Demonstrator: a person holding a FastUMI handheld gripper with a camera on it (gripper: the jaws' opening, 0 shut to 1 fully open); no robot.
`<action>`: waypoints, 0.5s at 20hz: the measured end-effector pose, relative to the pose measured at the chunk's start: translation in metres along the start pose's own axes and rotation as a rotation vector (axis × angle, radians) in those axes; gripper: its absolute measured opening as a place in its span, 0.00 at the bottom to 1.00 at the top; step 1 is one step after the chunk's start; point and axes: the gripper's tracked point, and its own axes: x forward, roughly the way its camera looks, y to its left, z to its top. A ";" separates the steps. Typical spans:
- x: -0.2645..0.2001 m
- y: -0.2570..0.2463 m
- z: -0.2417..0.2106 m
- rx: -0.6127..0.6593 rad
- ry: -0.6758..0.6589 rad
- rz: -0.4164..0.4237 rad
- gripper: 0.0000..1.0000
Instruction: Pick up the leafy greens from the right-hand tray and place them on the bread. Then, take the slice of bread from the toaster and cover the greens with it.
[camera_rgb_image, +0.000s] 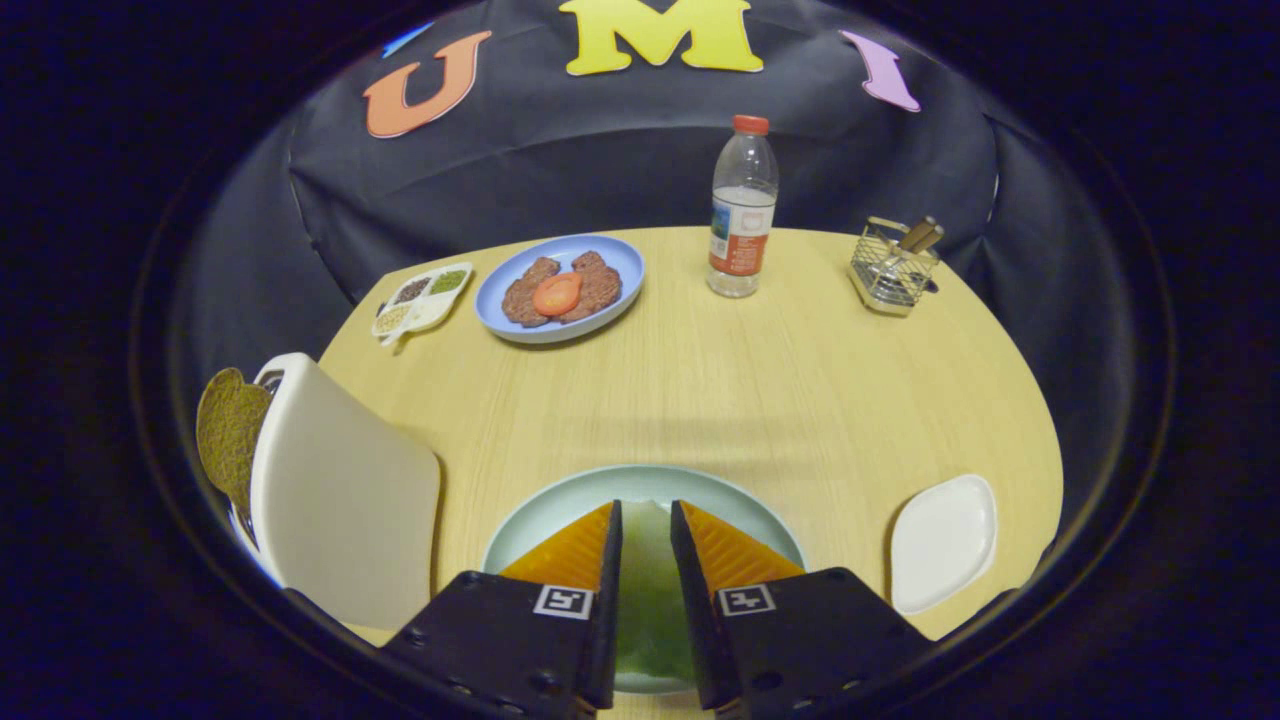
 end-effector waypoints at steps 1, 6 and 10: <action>-0.003 0.000 0.001 -0.003 -0.006 -0.006 0.35; -0.038 0.013 0.008 -0.040 -0.053 -0.002 0.66; -0.081 0.031 0.031 -0.086 -0.180 -0.004 0.83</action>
